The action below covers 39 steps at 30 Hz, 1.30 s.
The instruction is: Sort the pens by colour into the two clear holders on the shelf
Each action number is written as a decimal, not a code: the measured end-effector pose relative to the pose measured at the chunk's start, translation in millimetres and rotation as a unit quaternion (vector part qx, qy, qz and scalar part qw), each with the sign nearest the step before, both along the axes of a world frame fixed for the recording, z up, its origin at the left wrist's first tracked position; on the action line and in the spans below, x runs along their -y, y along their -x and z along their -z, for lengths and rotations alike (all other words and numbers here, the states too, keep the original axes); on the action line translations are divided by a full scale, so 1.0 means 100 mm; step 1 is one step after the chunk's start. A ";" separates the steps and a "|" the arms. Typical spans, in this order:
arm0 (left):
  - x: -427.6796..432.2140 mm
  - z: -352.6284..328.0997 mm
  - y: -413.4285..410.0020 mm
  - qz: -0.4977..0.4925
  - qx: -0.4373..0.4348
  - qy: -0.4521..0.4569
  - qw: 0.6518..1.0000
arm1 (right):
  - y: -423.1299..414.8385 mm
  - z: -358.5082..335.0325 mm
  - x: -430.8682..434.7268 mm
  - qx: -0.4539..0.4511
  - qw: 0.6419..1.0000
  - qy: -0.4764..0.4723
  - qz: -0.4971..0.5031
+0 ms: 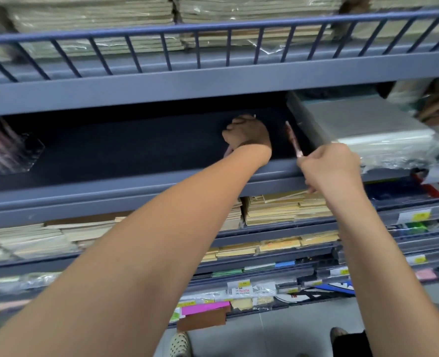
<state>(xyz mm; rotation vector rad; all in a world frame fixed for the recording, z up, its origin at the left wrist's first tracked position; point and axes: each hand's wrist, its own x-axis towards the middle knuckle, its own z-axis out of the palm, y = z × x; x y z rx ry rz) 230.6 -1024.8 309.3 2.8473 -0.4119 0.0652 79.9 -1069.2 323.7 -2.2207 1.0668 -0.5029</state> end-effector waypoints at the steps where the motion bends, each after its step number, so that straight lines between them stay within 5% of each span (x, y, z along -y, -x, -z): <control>1: -0.02 0.02 0.00 0.009 0.019 0.001 1.000 | 0.03 0.02 -0.01 0.023 0.999 -0.028 -0.006; 7: -0.30 -0.03 0.01 0.069 0.066 0.018 0.995 | 0.18 0.10 -0.13 0.127 0.973 -0.187 -0.052; 12: -0.87 -0.35 0.09 0.089 -0.041 0.196 0.976 | 0.26 0.13 -0.42 0.213 0.930 -0.272 -0.125; 16: -1.68 -0.42 0.33 0.095 -0.157 0.437 0.881 | 0.24 0.12 -0.81 0.237 0.906 -0.287 -0.201; 18: -2.12 -0.40 0.44 0.089 -0.186 0.485 0.850 | 0.18 0.11 -1.05 0.240 0.894 -0.293 -0.239; 28: -4.27 -0.16 0.18 -0.006 -0.132 0.539 0.832 | -0.65 0.07 -2.68 0.241 0.837 -0.313 -0.379; 39: -5.62 -0.09 -0.51 0.026 -0.171 0.502 0.847 | -1.92 0.13 -3.77 0.337 0.854 -0.259 -0.301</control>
